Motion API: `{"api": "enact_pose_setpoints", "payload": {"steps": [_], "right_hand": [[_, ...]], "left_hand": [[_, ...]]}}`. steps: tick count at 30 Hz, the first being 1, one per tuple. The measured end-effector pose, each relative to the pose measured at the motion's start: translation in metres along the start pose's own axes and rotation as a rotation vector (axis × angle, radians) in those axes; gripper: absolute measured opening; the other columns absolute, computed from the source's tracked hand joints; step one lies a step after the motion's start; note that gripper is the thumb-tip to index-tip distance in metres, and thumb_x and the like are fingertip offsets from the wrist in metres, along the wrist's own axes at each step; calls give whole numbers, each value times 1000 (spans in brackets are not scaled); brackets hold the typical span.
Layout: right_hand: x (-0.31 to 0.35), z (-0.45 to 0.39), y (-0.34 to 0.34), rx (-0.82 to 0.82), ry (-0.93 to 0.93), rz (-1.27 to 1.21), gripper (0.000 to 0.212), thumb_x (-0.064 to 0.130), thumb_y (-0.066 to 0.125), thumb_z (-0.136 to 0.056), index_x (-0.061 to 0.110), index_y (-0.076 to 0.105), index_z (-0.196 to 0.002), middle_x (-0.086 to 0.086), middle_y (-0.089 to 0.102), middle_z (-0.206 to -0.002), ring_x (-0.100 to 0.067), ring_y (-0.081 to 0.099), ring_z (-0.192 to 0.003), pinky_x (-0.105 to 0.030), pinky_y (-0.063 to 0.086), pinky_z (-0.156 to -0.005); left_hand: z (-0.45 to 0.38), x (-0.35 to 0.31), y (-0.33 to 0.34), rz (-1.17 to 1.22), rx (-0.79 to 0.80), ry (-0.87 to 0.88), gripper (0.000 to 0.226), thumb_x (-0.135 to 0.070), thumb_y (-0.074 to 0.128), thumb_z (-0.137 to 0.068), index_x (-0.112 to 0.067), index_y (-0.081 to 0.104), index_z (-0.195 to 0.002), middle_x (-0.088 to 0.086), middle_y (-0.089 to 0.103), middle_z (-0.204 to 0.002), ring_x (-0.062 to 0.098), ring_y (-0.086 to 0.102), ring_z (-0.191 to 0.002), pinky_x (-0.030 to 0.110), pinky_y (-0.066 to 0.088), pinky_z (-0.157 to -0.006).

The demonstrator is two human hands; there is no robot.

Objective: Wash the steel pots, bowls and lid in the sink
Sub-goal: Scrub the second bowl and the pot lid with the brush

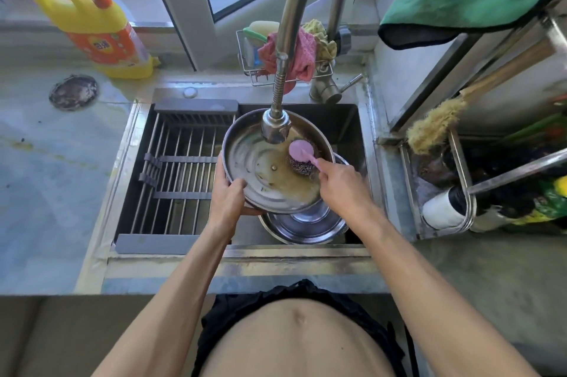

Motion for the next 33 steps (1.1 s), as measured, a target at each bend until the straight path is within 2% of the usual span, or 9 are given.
{"api": "enact_pose_setpoints", "payload": {"steps": [5,9,12,15,20,23,26,30,33], "right_hand": [[52,9,18,149,-237,-145,38,18,50,-100,28,61,-134,-15,69,-109,-36,63,-95,-31,45,-73],[38,14,15,255,-219,-16,35,22,48,-99,38,64,-127,-15,67,-101,-34,63,-87,-33,46,-70],[27,2,4,110,-128,42,39,17,45,-99,33,61,-131,-21,65,-101,-41,64,-89,-39,45,-67],[56,3,3,94,-218,-109,42,14,46,-98,27,59,-136,-20,66,-108,-39,62,-95,-38,47,-74],[42,7,-1,246,-216,-16,28,20,50,-99,28,70,-117,-12,66,-92,-31,58,-73,-31,38,-61],[23,-9,-10,109,-104,86,39,14,47,-96,28,62,-129,-18,64,-103,-39,62,-92,-39,49,-73],[45,-16,-3,63,-231,24,43,15,47,-97,26,58,-136,-17,66,-110,-39,62,-99,-42,51,-81],[74,-5,17,166,-375,-34,39,20,45,-99,30,60,-133,-17,68,-102,-37,64,-88,-41,53,-74],[70,-18,22,129,-380,79,49,16,41,-99,34,46,-144,-19,68,-97,-38,65,-86,-43,51,-66]], "left_hand": [[4,-8,1,-41,-12,76,66,0,49,-85,-49,52,-129,-4,68,-120,24,72,-101,59,62,-76],[-9,0,-18,-16,-98,61,69,-12,50,-67,-55,56,-121,-5,68,-120,35,69,-109,66,56,-87],[1,-12,-8,-32,-76,29,62,-5,48,-78,-53,58,-115,-12,70,-108,29,73,-99,63,61,-73],[6,-16,7,-37,-35,-7,64,4,42,-86,-39,54,-130,-3,71,-108,29,76,-84,54,62,-55],[5,-22,-3,8,-78,-18,67,-6,54,-74,-37,54,-133,0,70,-115,35,75,-90,52,61,-55],[8,-19,1,-41,-47,-31,66,4,45,-81,-39,57,-130,-1,70,-112,35,74,-91,53,62,-56],[12,-12,16,-49,-15,-60,65,7,40,-85,-35,57,-133,2,72,-113,34,75,-88,56,62,-58],[8,-10,20,-44,-22,-84,66,10,38,-85,-30,52,-136,7,71,-115,36,74,-84,48,60,-50],[0,-16,14,-72,-20,-47,73,12,37,-81,-27,51,-142,5,69,-120,20,76,-82,39,60,-51]]}}
Point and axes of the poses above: each hand's wrist, its own z-axis away from the middle knuckle, its own y-axis out of the palm, x = y × z, the point moved 6 cm from there along -z, towards the middle knuckle
